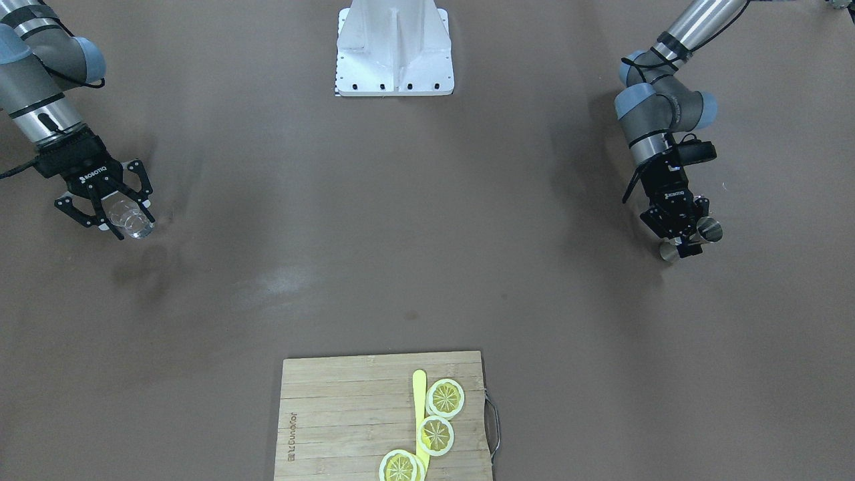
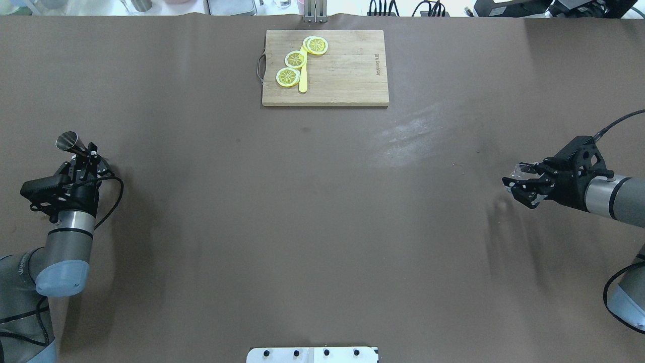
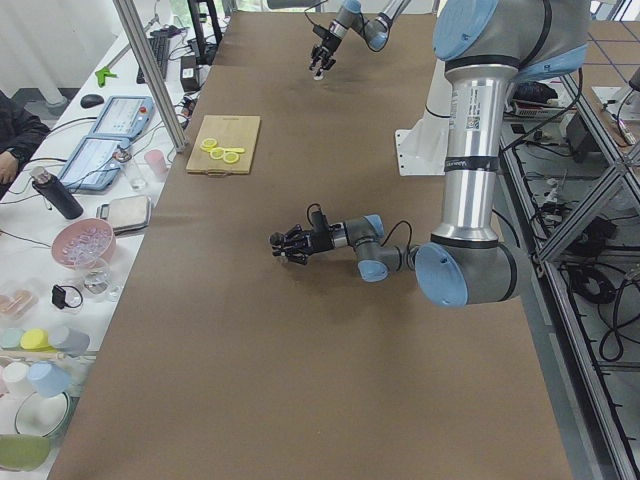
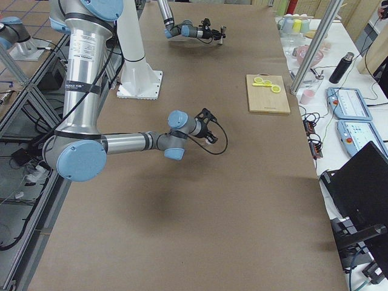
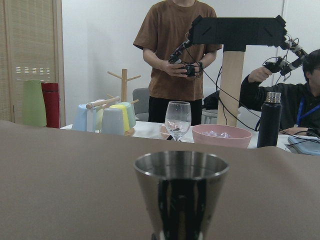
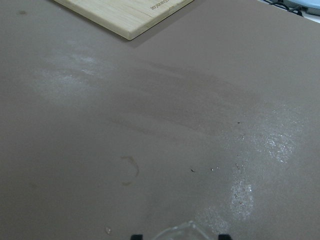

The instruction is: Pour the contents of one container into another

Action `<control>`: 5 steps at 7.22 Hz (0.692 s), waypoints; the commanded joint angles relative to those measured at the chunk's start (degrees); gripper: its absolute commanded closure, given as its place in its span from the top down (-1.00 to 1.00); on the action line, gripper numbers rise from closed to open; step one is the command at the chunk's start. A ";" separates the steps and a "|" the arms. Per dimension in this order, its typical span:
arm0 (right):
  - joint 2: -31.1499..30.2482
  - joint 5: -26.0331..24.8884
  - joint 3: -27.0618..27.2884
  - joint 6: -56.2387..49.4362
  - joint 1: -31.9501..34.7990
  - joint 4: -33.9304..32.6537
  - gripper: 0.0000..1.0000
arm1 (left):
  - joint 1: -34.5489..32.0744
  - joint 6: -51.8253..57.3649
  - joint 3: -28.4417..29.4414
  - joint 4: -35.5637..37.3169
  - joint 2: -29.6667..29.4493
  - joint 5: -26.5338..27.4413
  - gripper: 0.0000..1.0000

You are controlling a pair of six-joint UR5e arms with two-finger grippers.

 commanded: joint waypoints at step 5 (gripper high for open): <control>0.62 0.54 0.49 -0.10 -1.88 0.00 -1.00 | 2.18 15.89 -3.65 -0.47 -4.41 -0.57 -1.00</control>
